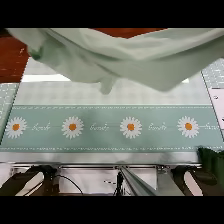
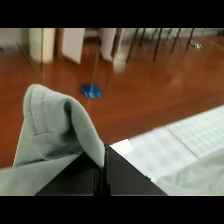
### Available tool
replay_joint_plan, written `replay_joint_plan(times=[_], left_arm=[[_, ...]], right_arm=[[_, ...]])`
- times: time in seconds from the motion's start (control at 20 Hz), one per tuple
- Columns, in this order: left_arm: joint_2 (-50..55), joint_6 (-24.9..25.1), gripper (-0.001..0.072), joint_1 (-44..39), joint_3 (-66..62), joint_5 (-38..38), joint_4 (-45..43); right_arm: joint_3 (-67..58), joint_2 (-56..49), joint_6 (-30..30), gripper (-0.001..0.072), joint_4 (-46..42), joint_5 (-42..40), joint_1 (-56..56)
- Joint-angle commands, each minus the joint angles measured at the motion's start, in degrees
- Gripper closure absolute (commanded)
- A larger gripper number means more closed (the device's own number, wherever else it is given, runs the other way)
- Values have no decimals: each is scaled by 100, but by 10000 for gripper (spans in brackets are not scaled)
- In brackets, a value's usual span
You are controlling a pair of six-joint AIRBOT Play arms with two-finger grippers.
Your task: Fold the shirts.
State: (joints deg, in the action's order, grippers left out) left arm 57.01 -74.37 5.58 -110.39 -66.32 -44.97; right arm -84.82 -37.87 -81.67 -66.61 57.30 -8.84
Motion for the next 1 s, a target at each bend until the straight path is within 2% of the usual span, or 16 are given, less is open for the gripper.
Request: replay_joint_plan(times=[0.0, 0.15, 0.25, 0.35, 0.55, 0.6, 0.8, 0.95], left_arm=[[-898, -138, 689, 4, -133, 70, -308], [-1572, -166, 689, 7, -164, 107, -704], [-1956, -492, 689, 11, -173, -87, -1003], [-2236, -815, 689, 31, -173, -780, -1333], [-2444, -1421, 689, 129, -173, -2702, -1720], [-2448, -1644, 689, 129, -173, -3014, -1690], [-2417, -1864, 689, 129, -160, -3943, -1486], [-2435, -1937, 689, 122, 9, -3928, -1720]], right_arm=[[-918, 59, -133, 684, 184, 374, 2], [-1602, 59, -459, 683, 160, 994, 2], [-1976, 59, -647, 684, 164, 1790, 2], [-2232, 59, -625, 684, 74, 2643, 2], [-2411, 59, -896, 683, 46, 4806, 2], [-2391, 114, -1062, 683, 85, 4896, 13], [-2396, 201, -1436, 685, 282, 4916, 15], [-1840, 203, -1394, 685, 225, 4920, 50]])
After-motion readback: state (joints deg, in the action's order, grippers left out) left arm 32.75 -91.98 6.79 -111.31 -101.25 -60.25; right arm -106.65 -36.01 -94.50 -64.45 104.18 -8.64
